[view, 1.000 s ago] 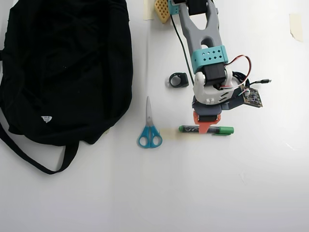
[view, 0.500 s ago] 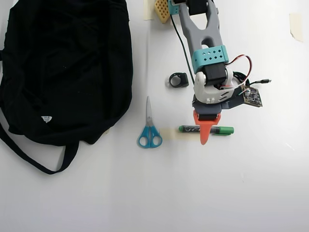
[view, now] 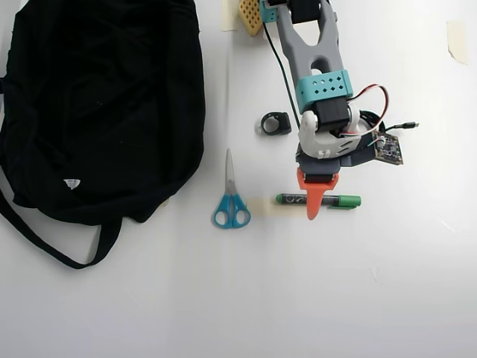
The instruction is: Put the green marker into the black bag
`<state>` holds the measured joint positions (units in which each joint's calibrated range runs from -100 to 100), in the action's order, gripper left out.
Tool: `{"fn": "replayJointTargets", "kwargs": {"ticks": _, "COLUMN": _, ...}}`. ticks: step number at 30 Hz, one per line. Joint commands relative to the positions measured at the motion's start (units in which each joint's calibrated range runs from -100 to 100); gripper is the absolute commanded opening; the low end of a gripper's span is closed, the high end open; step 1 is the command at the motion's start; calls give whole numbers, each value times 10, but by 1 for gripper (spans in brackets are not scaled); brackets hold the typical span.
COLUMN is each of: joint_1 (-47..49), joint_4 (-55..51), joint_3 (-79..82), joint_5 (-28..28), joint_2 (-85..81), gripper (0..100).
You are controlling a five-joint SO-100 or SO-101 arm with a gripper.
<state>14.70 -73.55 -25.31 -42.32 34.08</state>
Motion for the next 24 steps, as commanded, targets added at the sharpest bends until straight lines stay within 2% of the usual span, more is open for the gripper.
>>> {"fn": "replayJointTargets", "kwargs": {"ticks": 1, "joint_1": -2, "joint_4": -1, "joint_3": -29, "joint_5": 2, "joint_2": -8, "gripper": 35}}
{"fn": "replayJointTargets", "kwargs": {"ticks": 7, "joint_1": -1, "joint_4": -4, "joint_3": -68, "joint_5": 2, "joint_2": 29, "gripper": 35}}
{"fn": "replayJointTargets", "kwargs": {"ticks": 15, "joint_1": -2, "joint_4": -68, "joint_3": -166, "joint_5": 2, "joint_2": 85, "gripper": 35}}
{"fn": "replayJointTargets", "kwargs": {"ticks": 24, "joint_1": -1, "joint_4": -82, "joint_3": -176, "joint_5": 9, "joint_2": 97, "gripper": 35}}
